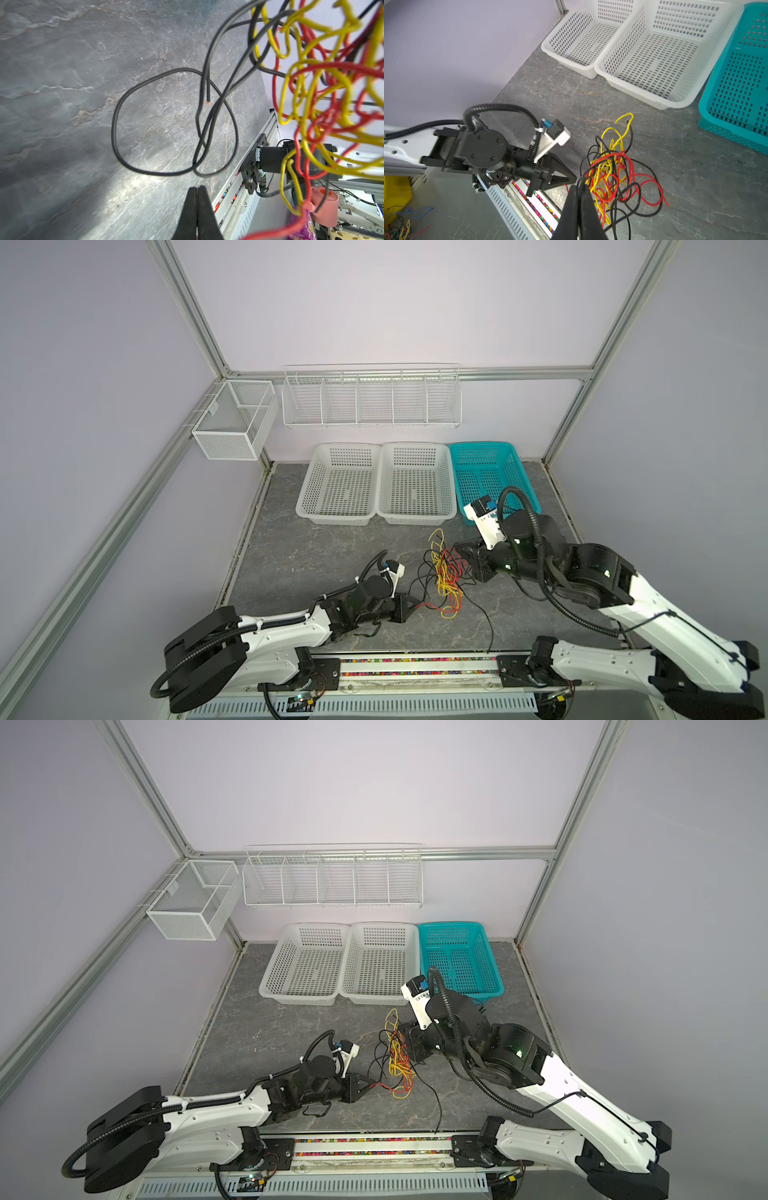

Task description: Untangle the cables

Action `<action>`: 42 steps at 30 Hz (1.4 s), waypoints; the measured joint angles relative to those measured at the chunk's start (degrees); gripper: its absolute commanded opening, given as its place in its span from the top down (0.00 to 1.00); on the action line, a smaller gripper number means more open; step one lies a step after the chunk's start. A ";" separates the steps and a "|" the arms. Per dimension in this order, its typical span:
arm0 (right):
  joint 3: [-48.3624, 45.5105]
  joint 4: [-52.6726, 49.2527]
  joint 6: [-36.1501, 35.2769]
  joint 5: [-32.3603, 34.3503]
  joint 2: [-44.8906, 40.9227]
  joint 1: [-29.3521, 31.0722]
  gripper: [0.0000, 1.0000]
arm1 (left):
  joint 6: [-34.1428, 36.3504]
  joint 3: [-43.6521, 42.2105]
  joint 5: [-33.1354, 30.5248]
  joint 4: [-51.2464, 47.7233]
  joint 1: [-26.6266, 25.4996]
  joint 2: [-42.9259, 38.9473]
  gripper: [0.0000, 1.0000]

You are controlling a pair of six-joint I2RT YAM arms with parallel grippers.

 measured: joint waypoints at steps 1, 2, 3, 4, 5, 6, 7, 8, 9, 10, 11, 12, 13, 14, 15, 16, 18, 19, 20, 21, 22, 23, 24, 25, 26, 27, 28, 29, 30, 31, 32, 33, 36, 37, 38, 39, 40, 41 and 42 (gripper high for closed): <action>-1.81 0.26 0.04 -0.17 -0.44 -0.17 0.94 | 0.04 -0.50 -0.72 -0.37 0.00 -1.44 1.00; -3.67 0.39 0.20 -0.50 -0.68 -0.24 0.94 | 0.09 -0.90 -1.25 -0.79 0.07 -2.67 1.00; -5.46 0.90 0.42 -0.83 -0.79 -0.33 0.94 | 0.15 -1.16 -1.64 -1.05 0.07 -3.65 1.00; -7.69 1.44 0.63 -1.49 -0.81 -0.44 0.94 | 0.15 -1.38 -1.99 -1.40 0.15 -4.66 1.00; -9.86 2.08 0.90 -2.19 -0.76 -0.50 0.94 | 0.15 -1.40 -2.16 -1.55 0.15 -5.35 0.97; -11.58 2.49 1.16 -2.64 -0.68 -0.52 0.94 | 0.17 -1.40 -2.25 -1.42 0.15 -5.79 0.94; -13.38 3.02 1.42 -3.21 -0.52 -0.55 0.94 | 0.17 -1.40 -2.27 -1.31 0.15 -6.05 0.90; -14.82 3.41 1.73 -3.54 -0.35 -0.55 0.94 | 0.22 -1.40 -2.25 -1.29 0.15 -6.12 0.86; -16.06 3.91 1.97 -3.76 -0.28 -0.55 0.93 | 0.09 -1.40 -2.25 -1.33 0.15 -6.10 0.85; -17.33 4.52 2.23 -3.80 -0.26 -0.55 0.92 | 0.07 -1.40 -2.23 -1.38 0.15 -6.01 0.83; -18.47 5.07 2.56 -3.82 -0.26 -0.55 0.87 | 0.02 -1.40 -2.23 -1.38 0.15 -5.92 0.81; -19.34 5.51 2.78 -3.76 -0.26 -0.55 0.84 | 0.13 -1.40 -2.27 -1.40 0.15 -5.81 0.79; -20.44 5.99 3.15 -3.63 -0.26 -0.55 0.82 | 0.04 -1.40 -2.27 -1.40 0.15 -5.73 0.76; -21.66 6.60 3.52 -3.45 -0.31 -0.57 0.80 | -0.11 -1.40 -2.25 -1.46 0.15 -5.66 0.73; -22.67 7.02 3.85 -3.50 -0.31 -0.59 0.78 | 0.00 -1.40 -2.29 -1.44 0.15 -5.64 0.71; -24.06 7.74 4.17 -3.48 -0.37 -0.59 0.75 | -0.07 -1.42 -2.32 -1.42 0.15 -5.62 0.69; -26.93 8.90 4.87 -3.74 -0.48 -0.59 0.69 | -0.13 -1.51 -2.43 -1.33 0.17 -5.62 0.65; -28.41 9.49 5.27 -4.13 -0.48 -0.59 0.65 | -0.22 -1.60 -2.49 -1.25 0.17 -5.62 0.62; -29.75 10.03 5.53 -4.50 -0.48 -0.57 0.62 | -0.37 -1.75 -2.51 -1.14 0.17 -5.62 0.60; -30.73 10.47 5.86 -4.87 -0.48 -0.50 0.59 | -0.37 -1.86 -2.49 -1.11 0.17 -5.60 0.58; -31.63 10.93 6.19 -5.07 -0.48 -0.37 0.56 | -0.50 -1.95 -2.47 -0.98 0.17 -5.55 0.57; -32.30 11.43 6.45 -5.33 -0.48 -0.20 0.54 | -0.52 -1.95 -2.45 -0.94 0.22 -5.44 0.56; -32.76 11.98 6.73 -5.51 -0.48 -0.02 0.53 | -0.50 -1.95 -2.45 -0.85 0.22 -5.25 0.55; -33.14 12.70 6.84 -5.73 -0.48 0.22 0.53 | -0.55 -1.95 -2.45 -0.85 0.22 -5.03 0.55; -33.31 13.09 6.88 -5.81 -0.46 0.44 0.53 | -0.52 -1.95 -2.43 -0.83 0.22 -4.72 0.54; -33.33 13.29 6.91 -5.81 -0.37 0.68 0.52 | -0.55 -1.95 -2.43 -0.85 0.22 -4.44 0.54; -33.33 13.60 6.91 -5.68 -0.22 1.03 0.52 | -0.55 -1.95 -2.43 -0.85 0.22 -4.11 0.54; -33.40 13.94 6.88 -5.40 0.00 1.49 0.51 | -0.55 -1.95 -2.43 -0.87 0.22 -3.78 0.53; -33.64 14.43 6.93 -5.20 0.24 2.03 0.51 | -0.57 -1.95 -2.43 -0.90 0.22 -3.56 0.52; -34.16 15.04 6.97 -5.09 0.46 2.60 0.51 | -0.70 -1.95 -2.43 -0.92 0.22 -3.37 0.52; -34.86 15.50 7.06 -4.90 0.61 3.08 0.51 | -0.74 -1.95 -2.43 -0.92 0.22 -3.30 0.52; -35.63 15.78 7.13 -4.72 0.74 3.41 0.51 | -0.79 -1.95 -2.43 -0.92 0.22 -3.23 0.51; -37.88 16.35 7.32 -4.46 1.27 3.78 0.53 | -0.92 -1.95 -2.45 -0.92 0.22 -3.04 0.50; -38.58 16.70 7.34 -4.31 1.49 3.87 0.53 | -0.94 -1.95 -2.45 -0.90 0.22 -2.93 0.50; -39.28 17.20 7.34 -4.26 1.73 3.96 0.54 | -0.94 -1.95 -2.45 -0.81 0.22 -2.75 0.49; -39.65 17.51 7.34 -4.24 2.03 4.04 0.55 | -0.94 -1.95 -2.43 -0.72 0.22 -2.49 0.48; -39.95 17.88 7.32 -4.13 2.60 4.09 0.57 | -0.94 -1.92 -2.36 -0.66 0.22 -2.16 0.47; -40.06 18.29 7.37 -4.09 3.30 4.09 0.62 | -0.96 -1.88 -2.19 -0.66 0.22 -1.77 0.46; -40.11 18.69 7.41 -4.07 3.93 4.11 0.70 | -1.01 -1.75 -2.01 -0.68 0.22 -1.40 0.46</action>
